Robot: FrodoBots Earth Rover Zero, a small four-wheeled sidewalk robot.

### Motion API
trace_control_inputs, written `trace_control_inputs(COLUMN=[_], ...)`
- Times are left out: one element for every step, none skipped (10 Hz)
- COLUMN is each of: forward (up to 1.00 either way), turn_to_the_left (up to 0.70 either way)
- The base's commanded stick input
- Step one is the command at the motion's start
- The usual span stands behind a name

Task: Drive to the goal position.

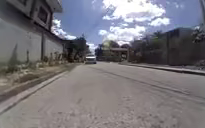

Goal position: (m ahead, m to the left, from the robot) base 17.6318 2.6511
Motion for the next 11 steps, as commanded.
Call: trace_control_inputs(forward=[0.00,0.00,0.00,0.00,0.00,0.00,0.00,0.00,0.00,0.09,0.70], turn_to_the_left=[0.00,0.00,0.00,0.00,0.00,0.00,0.00,0.00,0.00,0.00,0.00])
